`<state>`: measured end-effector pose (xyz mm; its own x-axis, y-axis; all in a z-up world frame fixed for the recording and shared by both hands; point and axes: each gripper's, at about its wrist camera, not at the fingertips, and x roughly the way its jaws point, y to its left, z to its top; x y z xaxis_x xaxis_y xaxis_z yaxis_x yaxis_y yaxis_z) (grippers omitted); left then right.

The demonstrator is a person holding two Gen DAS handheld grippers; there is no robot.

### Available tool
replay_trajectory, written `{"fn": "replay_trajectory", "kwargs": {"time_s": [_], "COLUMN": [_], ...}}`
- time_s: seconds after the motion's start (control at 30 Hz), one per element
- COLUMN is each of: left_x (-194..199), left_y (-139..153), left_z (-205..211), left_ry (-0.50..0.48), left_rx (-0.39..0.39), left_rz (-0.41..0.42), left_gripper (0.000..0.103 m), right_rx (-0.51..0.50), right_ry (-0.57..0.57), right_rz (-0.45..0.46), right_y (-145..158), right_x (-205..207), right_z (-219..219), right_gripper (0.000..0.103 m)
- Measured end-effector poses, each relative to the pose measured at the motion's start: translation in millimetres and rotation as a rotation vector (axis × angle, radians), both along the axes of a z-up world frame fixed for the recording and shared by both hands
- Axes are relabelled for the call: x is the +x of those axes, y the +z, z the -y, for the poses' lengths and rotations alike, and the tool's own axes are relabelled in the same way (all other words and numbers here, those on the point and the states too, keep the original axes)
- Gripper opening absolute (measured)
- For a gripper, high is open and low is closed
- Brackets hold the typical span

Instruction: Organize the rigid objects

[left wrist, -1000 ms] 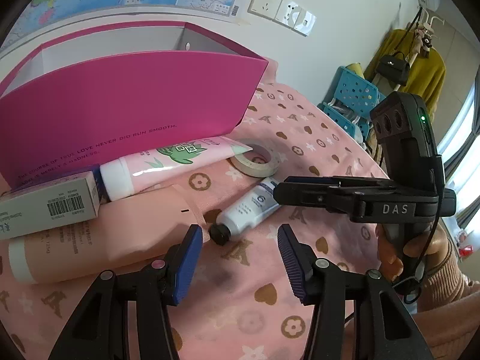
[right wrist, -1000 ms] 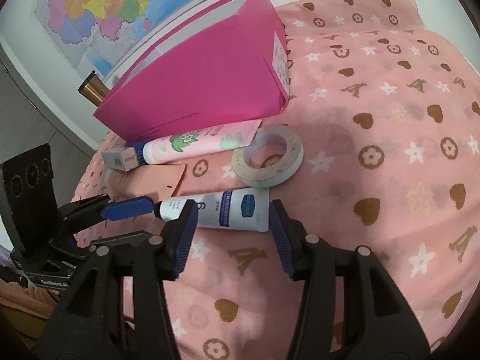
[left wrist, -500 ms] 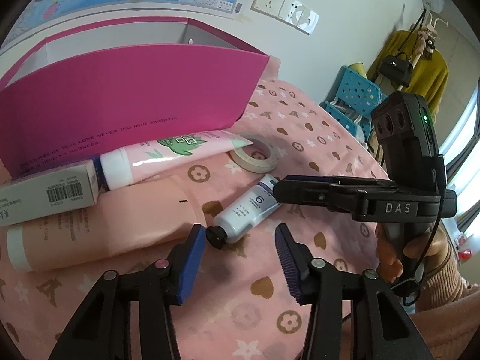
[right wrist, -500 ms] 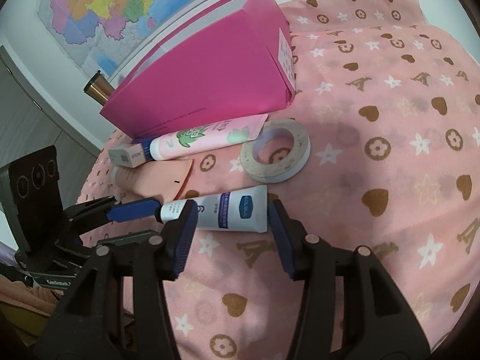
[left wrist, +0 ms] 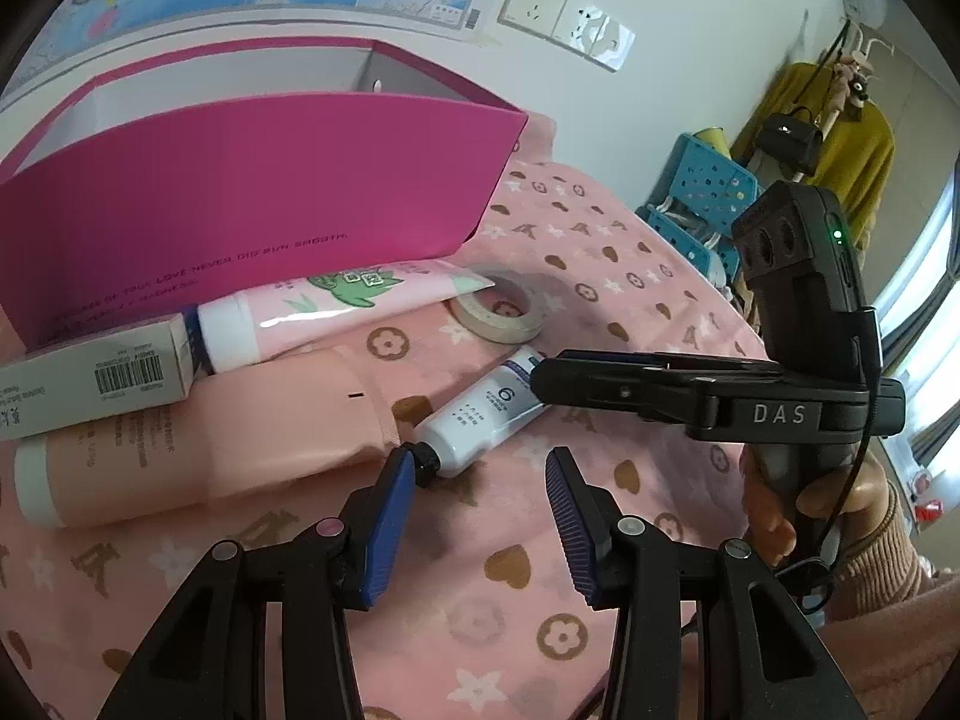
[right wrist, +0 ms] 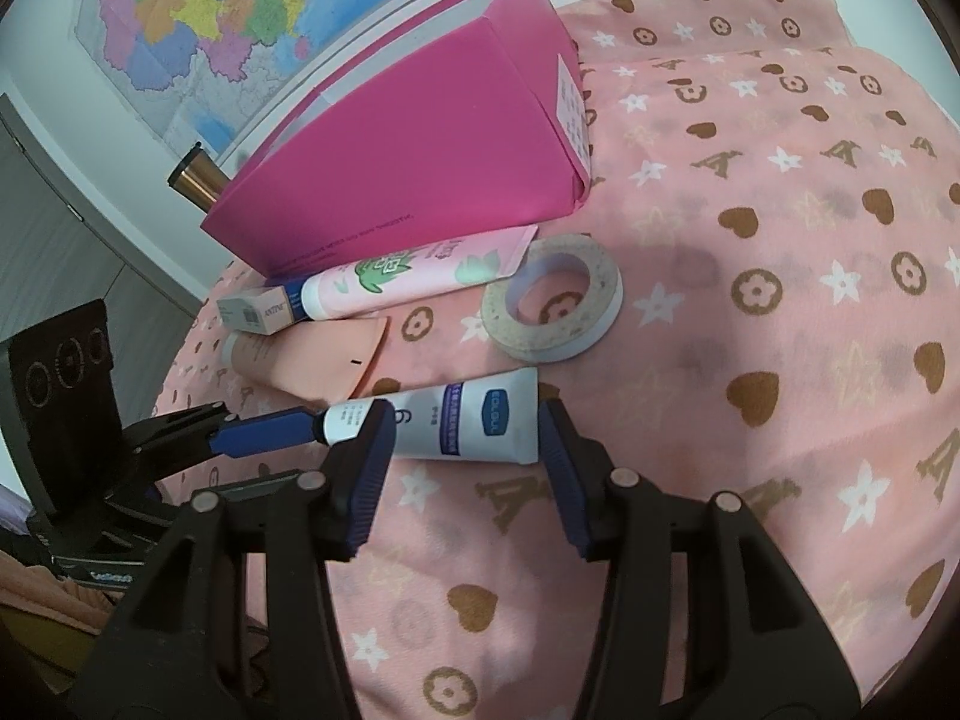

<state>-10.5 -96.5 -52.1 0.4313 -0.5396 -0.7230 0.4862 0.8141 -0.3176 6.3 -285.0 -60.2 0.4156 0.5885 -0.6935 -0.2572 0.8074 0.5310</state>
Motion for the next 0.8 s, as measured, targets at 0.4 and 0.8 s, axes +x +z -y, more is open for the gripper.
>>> {"fn": "replay_trajectory", "kwargs": {"time_s": [0.4,0.8], "left_x": [2.0,4.9], "left_y": [1.5,0.9], "left_z": [0.7,-1.9], "left_ry": [0.003,0.023], "left_rx": [-0.015,-0.017], "left_rz": [0.0,-0.001], "left_gripper": [0.047,0.047], "right_rx": [0.0,0.041], "right_ry": [-0.005,-0.01], "right_rz": [0.005,0.009], "right_y": [0.7,6.0], "right_x": [-3.2,-8.1], "right_z": [-3.0,-1.3], "right_gripper": [0.058,0.058]}}
